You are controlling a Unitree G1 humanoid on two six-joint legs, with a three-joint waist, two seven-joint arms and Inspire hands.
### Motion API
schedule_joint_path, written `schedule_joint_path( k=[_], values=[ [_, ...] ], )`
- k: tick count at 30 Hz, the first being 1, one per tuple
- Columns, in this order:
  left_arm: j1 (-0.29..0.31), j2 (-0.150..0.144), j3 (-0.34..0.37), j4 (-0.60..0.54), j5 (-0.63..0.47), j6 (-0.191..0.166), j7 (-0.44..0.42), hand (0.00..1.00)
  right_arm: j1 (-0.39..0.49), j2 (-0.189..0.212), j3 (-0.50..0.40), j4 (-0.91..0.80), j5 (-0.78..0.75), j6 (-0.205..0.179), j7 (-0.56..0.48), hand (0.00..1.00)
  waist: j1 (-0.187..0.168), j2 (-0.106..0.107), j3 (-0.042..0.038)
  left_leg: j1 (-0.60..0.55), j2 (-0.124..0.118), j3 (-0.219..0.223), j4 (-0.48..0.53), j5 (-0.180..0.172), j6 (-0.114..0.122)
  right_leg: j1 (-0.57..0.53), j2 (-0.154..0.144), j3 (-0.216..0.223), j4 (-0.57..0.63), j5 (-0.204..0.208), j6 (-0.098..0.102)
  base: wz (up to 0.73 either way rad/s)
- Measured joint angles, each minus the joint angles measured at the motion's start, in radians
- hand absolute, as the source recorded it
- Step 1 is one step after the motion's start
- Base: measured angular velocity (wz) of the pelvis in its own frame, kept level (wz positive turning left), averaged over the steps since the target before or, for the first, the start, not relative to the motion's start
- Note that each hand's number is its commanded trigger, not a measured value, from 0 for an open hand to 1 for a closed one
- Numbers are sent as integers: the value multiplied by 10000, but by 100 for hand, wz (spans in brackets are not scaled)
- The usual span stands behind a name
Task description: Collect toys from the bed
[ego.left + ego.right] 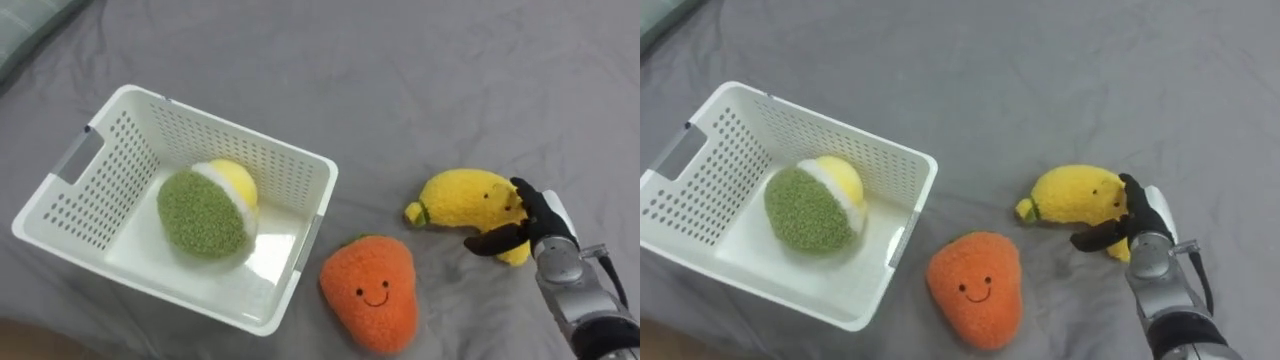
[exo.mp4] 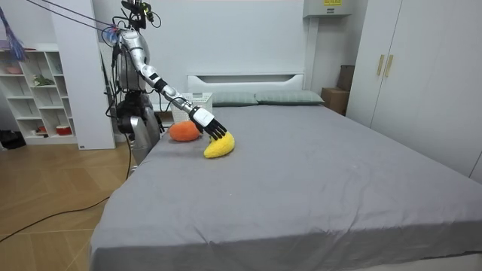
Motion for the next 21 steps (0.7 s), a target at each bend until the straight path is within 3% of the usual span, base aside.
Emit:
schedule_joint_path(
  k=[7,21],
  values=[
    [-171,61,-363,170,-378,-88,5,0,-136,-4,3,125,12,-2,-201,0,-1,18,71,-200,2,-22,19,8,9,-162,-14,-84,3,7,2,1],
    [-180,158,-873,200,-759,-83,8,0,-657,-28,228,1043,66,20,-680,0,76,54,102,-346,-2,-58,9,10,9,-292,-7,-102,0,7,2,0]
  ],
)
